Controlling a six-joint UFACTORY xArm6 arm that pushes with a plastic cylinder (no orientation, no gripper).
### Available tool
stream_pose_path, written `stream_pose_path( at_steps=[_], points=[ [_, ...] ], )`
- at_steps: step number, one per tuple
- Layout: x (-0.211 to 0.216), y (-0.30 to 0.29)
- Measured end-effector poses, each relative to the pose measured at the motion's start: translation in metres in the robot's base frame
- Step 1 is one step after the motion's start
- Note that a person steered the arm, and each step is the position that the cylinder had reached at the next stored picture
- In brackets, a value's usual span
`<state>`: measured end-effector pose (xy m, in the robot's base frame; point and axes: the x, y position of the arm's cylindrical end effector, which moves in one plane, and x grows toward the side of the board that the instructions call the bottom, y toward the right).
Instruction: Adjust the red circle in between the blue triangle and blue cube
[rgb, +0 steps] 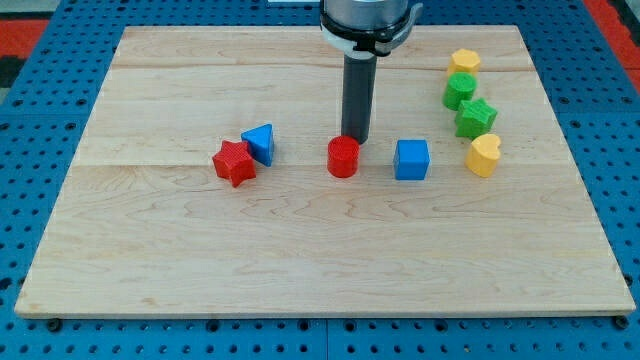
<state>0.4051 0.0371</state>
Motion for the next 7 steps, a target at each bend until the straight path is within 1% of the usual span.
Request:
stream_pose_path(
  at_steps=[2,4,6,7],
  points=[
    [-0.016,-0.023],
    [-0.009,-0.057],
    [0.027,-0.067],
    [0.034,-0.067]
  ],
)
